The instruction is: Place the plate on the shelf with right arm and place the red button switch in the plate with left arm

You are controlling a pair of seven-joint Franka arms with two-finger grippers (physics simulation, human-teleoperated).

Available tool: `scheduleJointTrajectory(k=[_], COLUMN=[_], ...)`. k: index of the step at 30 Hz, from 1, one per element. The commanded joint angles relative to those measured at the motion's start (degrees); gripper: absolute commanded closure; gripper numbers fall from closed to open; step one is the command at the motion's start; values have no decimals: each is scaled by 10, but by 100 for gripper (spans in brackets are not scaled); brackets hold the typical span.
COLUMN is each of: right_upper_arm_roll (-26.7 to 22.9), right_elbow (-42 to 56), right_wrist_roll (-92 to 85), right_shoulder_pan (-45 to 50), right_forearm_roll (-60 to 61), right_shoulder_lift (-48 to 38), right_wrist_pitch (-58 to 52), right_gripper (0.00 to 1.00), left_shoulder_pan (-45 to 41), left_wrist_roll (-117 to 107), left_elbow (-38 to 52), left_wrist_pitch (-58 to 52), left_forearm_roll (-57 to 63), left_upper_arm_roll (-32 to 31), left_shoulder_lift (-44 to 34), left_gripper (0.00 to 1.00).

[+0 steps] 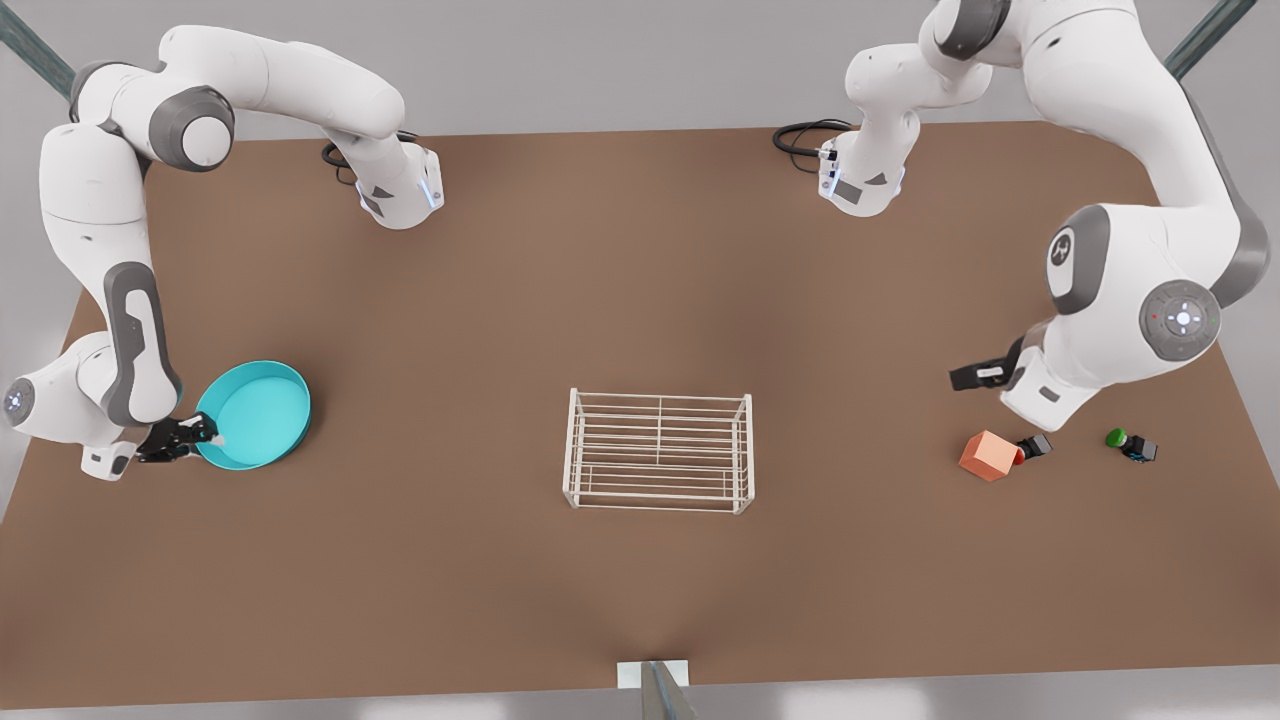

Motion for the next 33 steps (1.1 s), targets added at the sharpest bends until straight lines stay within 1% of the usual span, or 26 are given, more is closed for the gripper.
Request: scheduleJointTrajectory(k=[1, 2, 3, 4, 5, 6, 7, 8, 9, 10, 11, 13, 14, 15, 17, 19, 21, 22, 24, 26, 29, 30, 33], right_upper_arm_roll=[-1, -1, 0, -1, 0, 0, 0, 0, 0, 0, 0, 0, 0, 0, 0, 0, 0, 0, 3, 6, 25, 34, 62], right_elbow=[0, 1, 1, 1, 1, 1, 0, 1, 1, 1, 1, 1, 1, 1, 1, 1, 6, 6, 6, 6, 8, 12, 18], right_wrist_roll=[-45, -45, -46, -46, -47, -47, -47, -47, -47, -47, -48, -48, -53, -57, -58, -58, -60, -60, -60, -60, -61, -61, -58], right_shoulder_pan=[0, 0, 0, 0, 0, 0, 0, 0, 0, 0, 0, 0, 0, 0, 0, 1, 1, 1, 0, 1, 1, 2, 2], right_forearm_roll=[1, 1, 1, 1, 0, 0, 0, 0, 0, 0, 0, 0, 0, 1, 0, 0, 0, 0, 0, 1, 0, 0, 1], right_shoulder_lift=[-1, -1, -1, -1, -1, -1, -1, -1, -1, -1, -1, -1, -1, -1, -1, -1, -10, -11, -13, -15, -36, -43, -63], right_wrist_pitch=[-3, -3, -3, -3, -3, -3, -3, -3, -3, -3, -2, -2, -2, -2, -3, -7, -50, -54, -62, -66, -80, -91, -111], right_gripper=[50, 53, 56, 59, 64, 65, 67, 67, 67, 67, 67, 68, 74, 77, 78, 81, 82, 82, 82, 83, 83, 83, 83], left_shoulder_pan=[30, 32, 30, 30, 38, 45, 39, 36, 36, 41, 59, 79, 75, 73, 73, 74, 72, 76, 102, 111, 138, 154, 169], left_wrist_roll=[-85, -99, -142, -175, -240, -251, -299, -372, -446, -494, -516, -608, -750, -871, -876, -866, -832, -810, -761, -746, -693, -660, -612], left_elbow=[-2, -8, -17, -39, -52, -44, -15, -15, -15, -17, -16, -32, -32, -32, -32, -30, -28, -28, -31, -30, -33, -34, -33], left_wrist_pitch=[-2, -3, 2, 23, 68, 90, 99, 126, 183, 234, 235, 219, 197, 196, 184, 185, 191, 196, 223, 266, 313, 314, 330], left_forearm_roll=[-61, -68, -40, -34, -13, -9, 2, 38, 29, -55, -83, -79, -76, -65, -63, -52, -20, -20, -19, -17, -20, -21, -21], left_upper_arm_roll=[2, 1, 0, 0, 1, 1, 1, 1, -1, 1, 1, 2, -2, -1, -1, -1, -1, 1, 1, 1, 1, 1, 1], left_shoulder_lift=[-1, -2, 2, 7, 24, 49, 74, 84, 117, 133, 134, 124, 111, 106, 105, 109, 120, 127, 141, 176, 193, 194, 208], left_gripper=[0, 0, 0, 0, 0, 0, 0, 0, 0, 0, 0, 0, 0, 0, 0, 0, 0, 0, 0, 0, 0, 0, 0])
